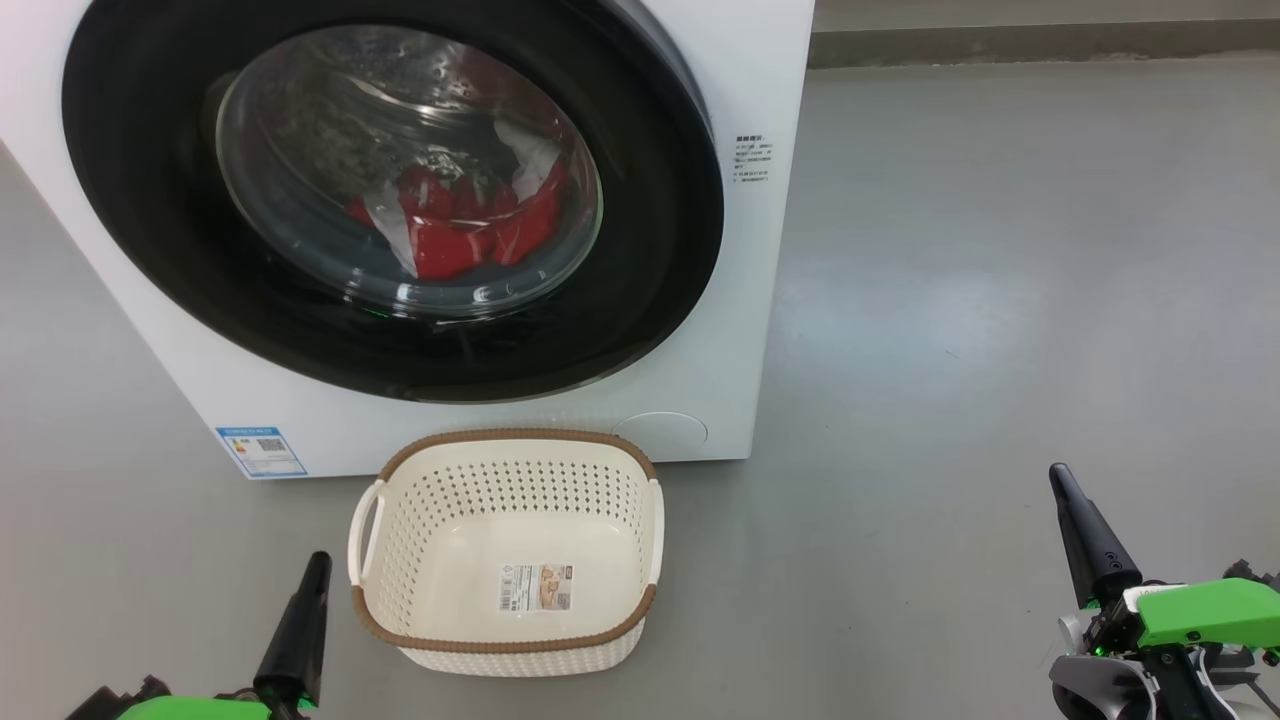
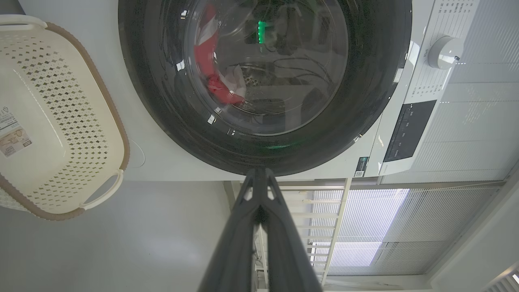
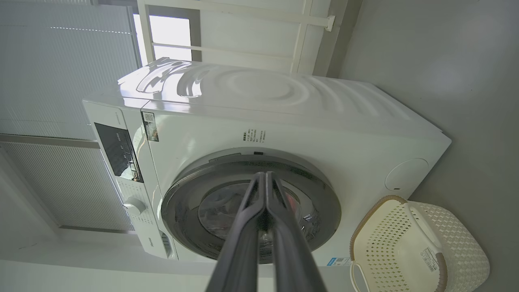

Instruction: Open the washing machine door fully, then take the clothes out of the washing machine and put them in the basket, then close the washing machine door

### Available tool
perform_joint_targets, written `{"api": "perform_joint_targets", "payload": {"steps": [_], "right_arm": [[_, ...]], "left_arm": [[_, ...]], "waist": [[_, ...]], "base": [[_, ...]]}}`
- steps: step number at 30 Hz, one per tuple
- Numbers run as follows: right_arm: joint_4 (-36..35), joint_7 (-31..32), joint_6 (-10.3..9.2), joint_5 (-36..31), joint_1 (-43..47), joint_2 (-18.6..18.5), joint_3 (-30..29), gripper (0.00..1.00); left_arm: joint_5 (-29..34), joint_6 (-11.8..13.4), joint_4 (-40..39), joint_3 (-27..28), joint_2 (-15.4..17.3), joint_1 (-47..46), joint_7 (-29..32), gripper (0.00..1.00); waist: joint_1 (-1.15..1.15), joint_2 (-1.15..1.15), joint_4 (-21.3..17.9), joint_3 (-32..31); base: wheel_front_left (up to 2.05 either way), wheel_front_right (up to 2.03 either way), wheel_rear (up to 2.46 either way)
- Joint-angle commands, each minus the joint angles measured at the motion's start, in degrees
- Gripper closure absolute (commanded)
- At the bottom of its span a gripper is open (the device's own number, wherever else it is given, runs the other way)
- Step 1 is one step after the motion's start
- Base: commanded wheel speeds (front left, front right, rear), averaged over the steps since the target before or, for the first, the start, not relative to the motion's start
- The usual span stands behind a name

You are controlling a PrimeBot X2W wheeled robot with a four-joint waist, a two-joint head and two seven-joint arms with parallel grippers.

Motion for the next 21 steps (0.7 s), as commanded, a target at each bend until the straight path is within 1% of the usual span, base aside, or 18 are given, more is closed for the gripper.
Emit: {"api": "perform_joint_targets", "payload": {"steps": [1,5,6,11,14,17,21], "right_arm": [[-1.5,0.4,-0.02,-1.1,-2.5,-0.6,0.6,1.00],[-1.5,0.5,-0.02,-1.1,-2.5,-0.5,0.6,1.00],[0.2,0.2,0.01,0.0,0.1,0.1,0.0,0.00],[3.8,0.1,0.01,0.1,2.5,1.3,0.7,0.00],[3.8,-0.2,0.01,0.0,1.9,1.3,1.2,0.00],[3.9,-0.7,0.01,-0.1,1.4,1.3,1.8,0.00],[4.1,-1.3,0.01,-0.7,0.7,1.3,2.7,0.00]], "left_arm": [[0.5,-0.4,-1.2,2.0,0.8,-2.6,0.4,1.00],[0.6,-0.4,-1.2,2.0,0.8,-2.6,0.4,1.00],[0.0,0.0,0.2,0.0,-0.1,0.1,0.2,0.00],[0.0,0.0,3.7,-0.2,-1.0,2.2,0.1,0.00],[0.0,0.0,3.8,-0.6,-0.9,1.6,-0.1,0.00],[0.0,0.0,4.0,-1.0,-0.9,1.0,-0.5,0.00],[0.4,0.0,4.1,-1.6,-0.8,0.3,-1.1,0.00]], "waist": [[0.00,0.00,0.0,0.0],[0.00,0.00,0.0,0.0],[0.00,0.00,0.0,0.0],[0.00,0.00,0.0,0.0],[0.02,0.00,0.0,0.1],[0.10,0.00,0.0,0.0],[0.02,0.00,0.0,0.1]], "base": [[0.00,0.00,0.00],[0.00,0.00,0.00],[0.00,0.00,0.00],[0.00,0.00,0.00],[0.00,0.00,0.00],[0.00,0.00,0.00],[0.00,0.00,0.00]]}}
